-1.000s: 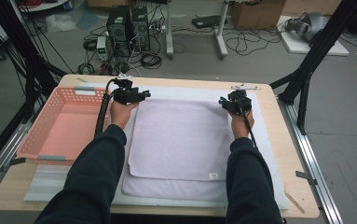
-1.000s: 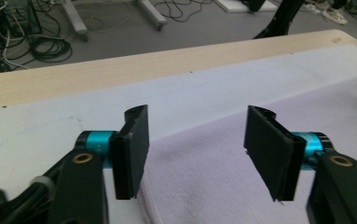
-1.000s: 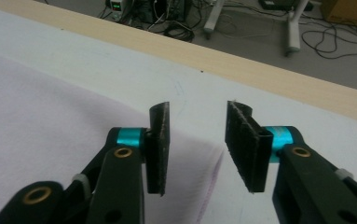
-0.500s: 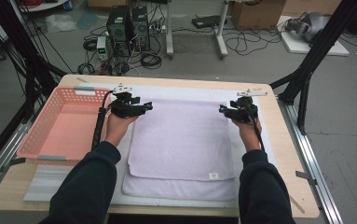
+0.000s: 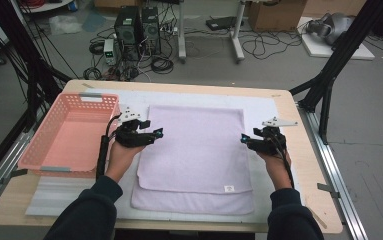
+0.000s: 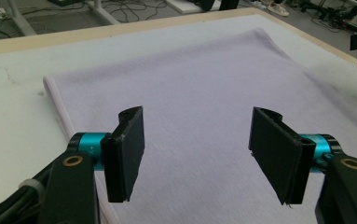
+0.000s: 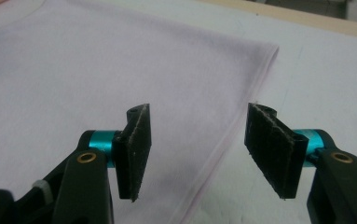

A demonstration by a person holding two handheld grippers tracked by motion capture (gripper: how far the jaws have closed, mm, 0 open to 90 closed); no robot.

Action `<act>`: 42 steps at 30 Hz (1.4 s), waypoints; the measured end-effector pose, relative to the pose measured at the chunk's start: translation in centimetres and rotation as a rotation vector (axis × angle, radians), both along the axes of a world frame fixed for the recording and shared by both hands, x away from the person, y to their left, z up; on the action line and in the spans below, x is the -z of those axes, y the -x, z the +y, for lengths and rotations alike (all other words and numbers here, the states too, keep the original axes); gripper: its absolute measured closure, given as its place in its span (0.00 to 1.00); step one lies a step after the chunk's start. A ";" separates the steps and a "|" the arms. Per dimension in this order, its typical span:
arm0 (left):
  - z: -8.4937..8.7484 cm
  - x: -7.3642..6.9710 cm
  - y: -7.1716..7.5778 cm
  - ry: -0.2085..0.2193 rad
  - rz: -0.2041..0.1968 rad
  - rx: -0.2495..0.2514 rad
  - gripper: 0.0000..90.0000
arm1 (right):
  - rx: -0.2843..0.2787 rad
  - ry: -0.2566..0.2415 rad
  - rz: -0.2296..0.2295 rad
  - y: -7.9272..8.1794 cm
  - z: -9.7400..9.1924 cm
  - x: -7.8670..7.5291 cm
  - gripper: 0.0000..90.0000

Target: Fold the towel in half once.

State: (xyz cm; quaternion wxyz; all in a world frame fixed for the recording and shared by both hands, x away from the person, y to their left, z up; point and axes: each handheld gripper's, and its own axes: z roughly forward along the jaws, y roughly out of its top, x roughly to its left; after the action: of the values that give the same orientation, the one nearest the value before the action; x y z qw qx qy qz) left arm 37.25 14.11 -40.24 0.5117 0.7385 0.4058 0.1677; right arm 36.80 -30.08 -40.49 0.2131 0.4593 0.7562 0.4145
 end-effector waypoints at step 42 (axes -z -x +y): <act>3.2 3.6 11.7 0.028 0.017 0.028 0.43 | -0.012 -0.024 -0.065 15.7 -1.6 2.5 0.50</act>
State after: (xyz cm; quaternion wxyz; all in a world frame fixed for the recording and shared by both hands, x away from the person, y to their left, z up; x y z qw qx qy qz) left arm 25.58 17.31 -43.82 0.5208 0.7382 0.4022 0.1487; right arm 21.11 -31.65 -43.01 0.2297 0.4434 0.7466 0.4395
